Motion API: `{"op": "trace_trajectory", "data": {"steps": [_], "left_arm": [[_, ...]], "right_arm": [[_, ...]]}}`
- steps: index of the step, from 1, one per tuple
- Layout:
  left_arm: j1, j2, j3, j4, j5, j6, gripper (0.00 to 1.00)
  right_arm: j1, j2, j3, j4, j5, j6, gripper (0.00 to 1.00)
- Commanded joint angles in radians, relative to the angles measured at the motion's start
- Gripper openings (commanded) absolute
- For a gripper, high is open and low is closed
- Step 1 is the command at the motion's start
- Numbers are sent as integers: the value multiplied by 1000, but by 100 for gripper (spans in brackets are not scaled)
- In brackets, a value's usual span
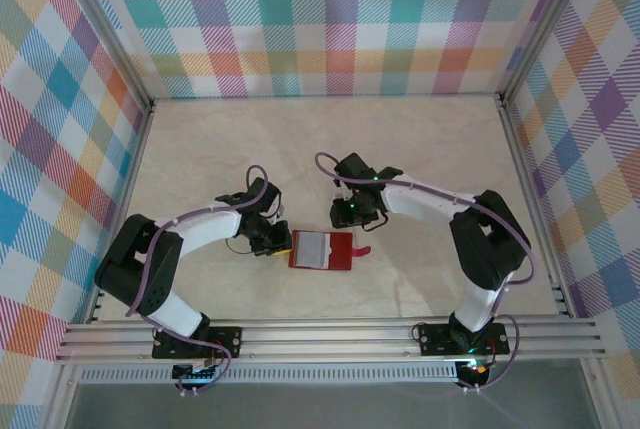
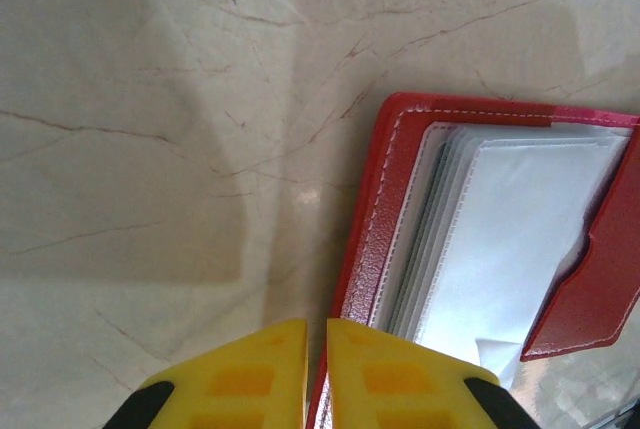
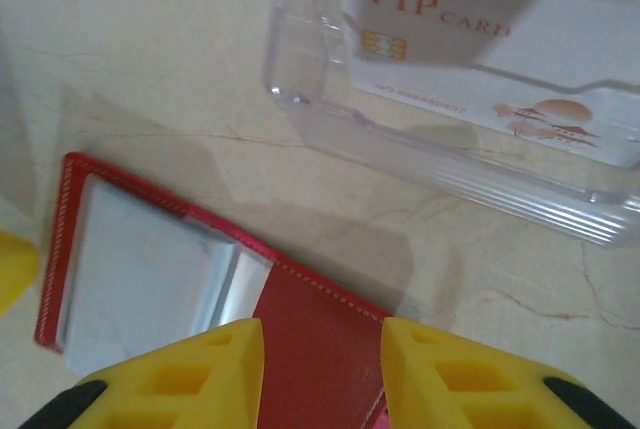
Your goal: Take the credit cards out of the card holder
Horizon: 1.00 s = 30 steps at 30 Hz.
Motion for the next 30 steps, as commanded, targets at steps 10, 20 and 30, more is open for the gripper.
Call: {"op": "trace_trajectory", "data": {"steps": [10, 20, 30], "left_arm": [[-16, -32, -32, -3, -4, -9, 15], [-37, -27, -53, 33, -4, -38, 15], [-34, -130, -55, 9, -100, -45, 14]], "right_arm": [[-21, 111, 129, 54, 104, -35, 36], [8, 25, 138, -43, -15, 70, 31], [151, 50, 138, -64, -106, 280, 29]]}}
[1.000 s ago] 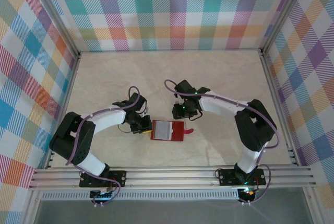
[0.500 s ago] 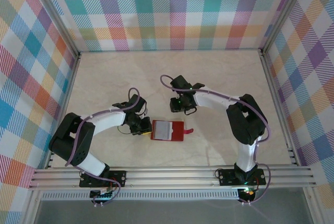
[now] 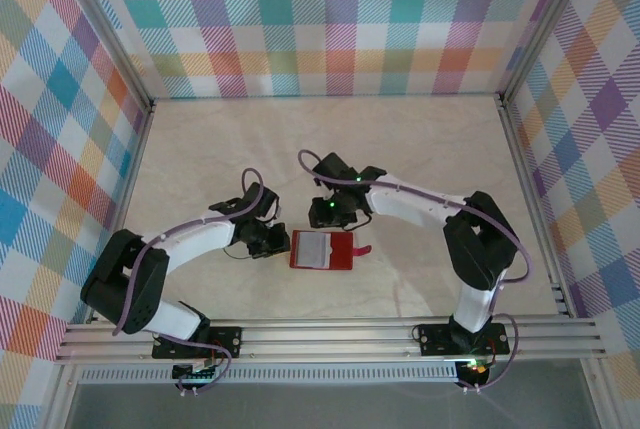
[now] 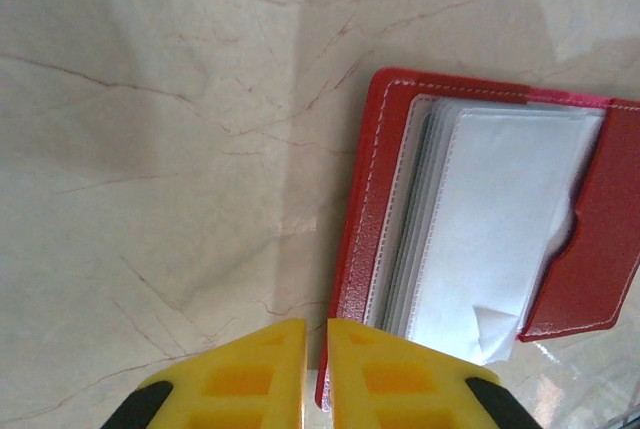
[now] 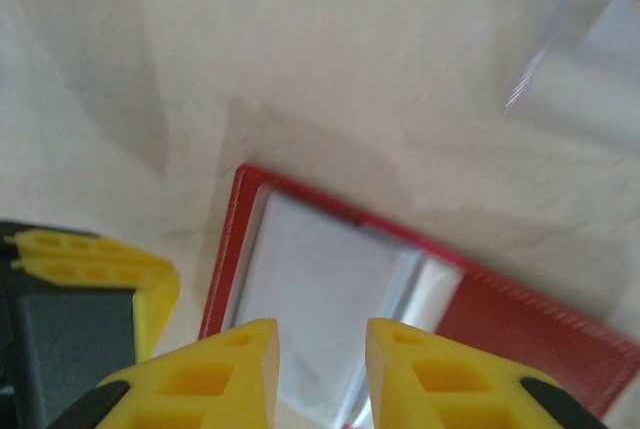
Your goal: Take the credit cards out of the card holder
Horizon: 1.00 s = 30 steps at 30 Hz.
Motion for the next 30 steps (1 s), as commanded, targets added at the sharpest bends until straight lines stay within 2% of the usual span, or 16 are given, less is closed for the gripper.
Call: {"op": "trace_trajectory", "data": {"steps": [1, 6, 14, 30], "left_arm": [[-1, -20, 7, -18, -38, -12, 14], [2, -14, 3, -6, -32, -10, 14], [2, -4, -12, 22, -1, -11, 11], [5, -20, -6, 1, -16, -13, 10]], "right_arm": [[41, 31, 13, -17, -43, 119, 29], [77, 85, 11, 72, -113, 177, 28], [93, 129, 27, 80, -121, 188, 29], [95, 148, 22, 115, -155, 196, 30]]}}
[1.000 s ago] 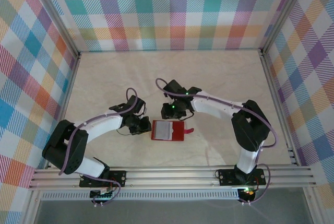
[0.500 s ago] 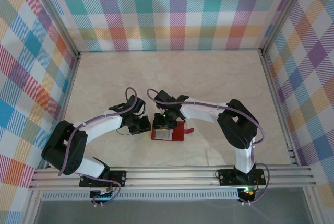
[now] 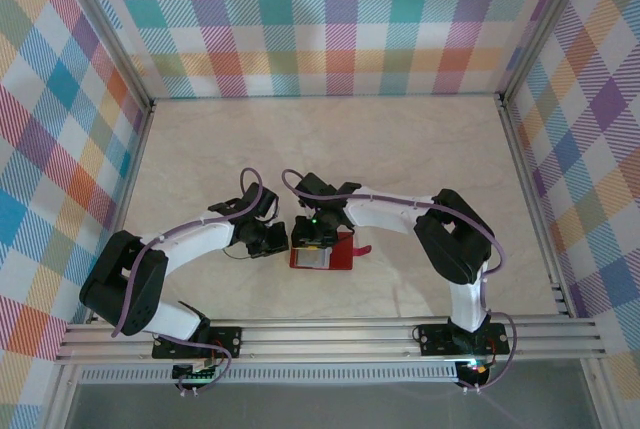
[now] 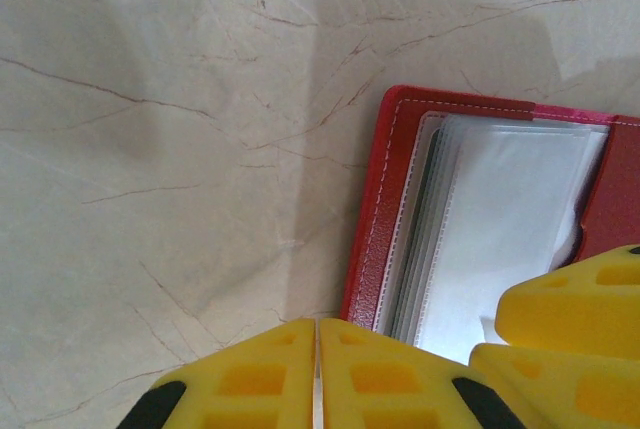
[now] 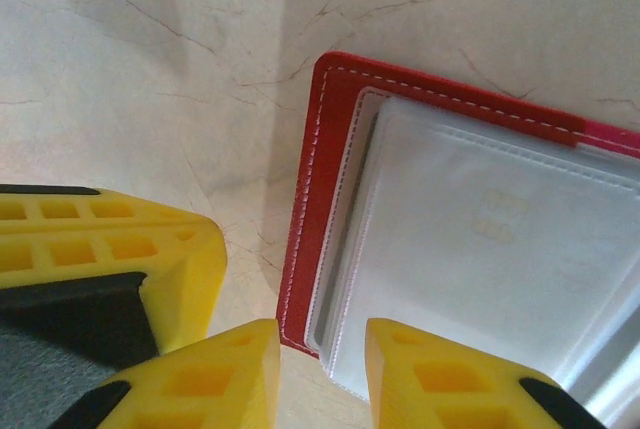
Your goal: Take the credit cards out of the card holder
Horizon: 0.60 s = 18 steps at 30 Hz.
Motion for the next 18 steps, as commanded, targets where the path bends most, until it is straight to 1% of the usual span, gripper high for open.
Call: {"op": "trace_trajectory", "data": {"steps": [1, 9, 18], "left_arm": [[5, -17, 0, -6, 4, -6, 10], [5, -30, -7, -6, 1, -6, 10], [5, -13, -8, 6, 8, -1, 10]], "right_arm": [[7, 23, 20, 26, -34, 14, 30], [9, 51, 16, 19, -34, 12, 30], [10, 42, -12, -22, 15, 9, 37]]}}
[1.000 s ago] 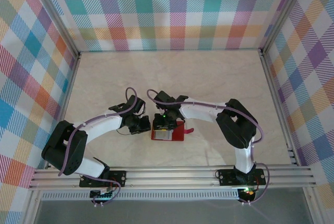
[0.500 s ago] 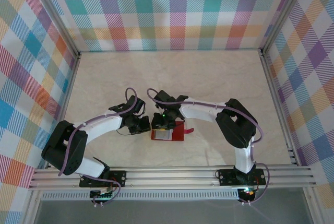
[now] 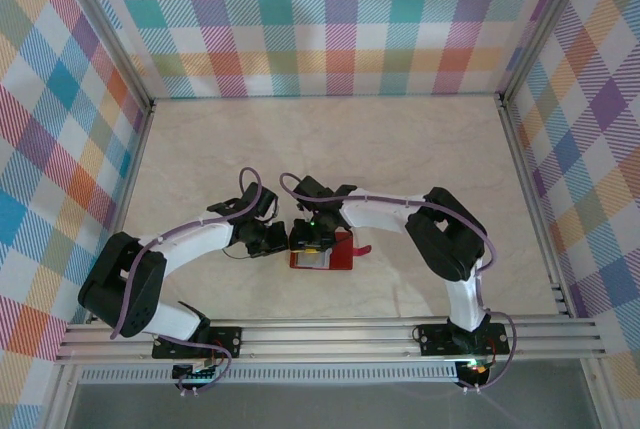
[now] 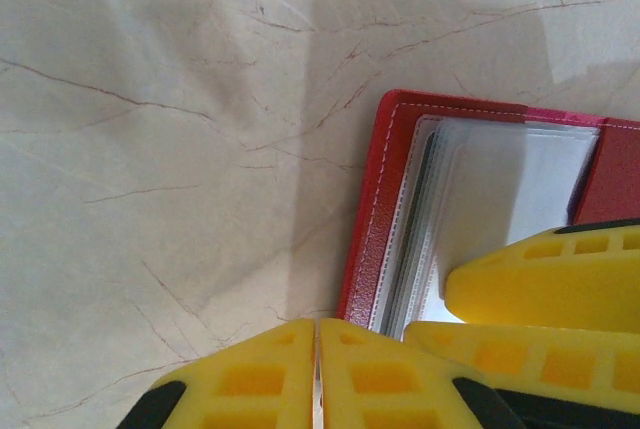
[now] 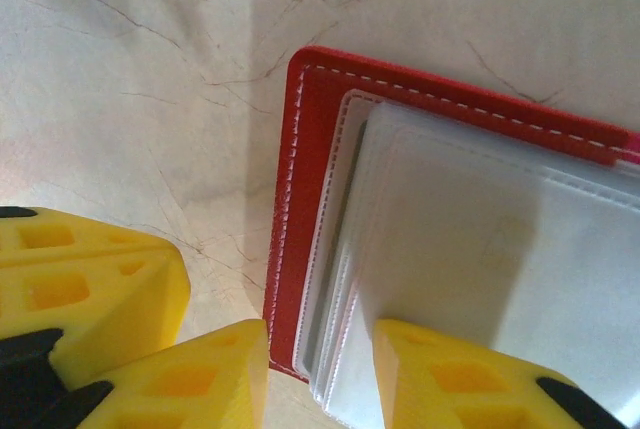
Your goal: Take the credit cards out of the card holder
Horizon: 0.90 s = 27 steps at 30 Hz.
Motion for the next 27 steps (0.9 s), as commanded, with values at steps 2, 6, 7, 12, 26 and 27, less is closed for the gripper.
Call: {"op": "trace_trajectory", "data": {"steps": [2, 6, 7, 12, 26, 27], "left_arm": [[4, 3, -4, 6, 10, 3, 10], [3, 7, 0, 6, 8, 6, 11], [4, 10, 1, 7, 7, 5, 10], [5, 9, 6, 2, 7, 7, 10], [5, 2, 7, 0, 7, 10, 11], [6, 3, 9, 0, 7, 9, 10]], "right_arm": [[7, -12, -26, -37, 37, 10, 38], [8, -25, -33, -64, 67, 7, 39], [8, -29, -32, -76, 80, 5, 40], [11, -51, -25, -135, 129, -10, 41], [25, -76, 22, -322, 297, -18, 50], [25, -85, 21, -331, 310, -16, 50]]}}
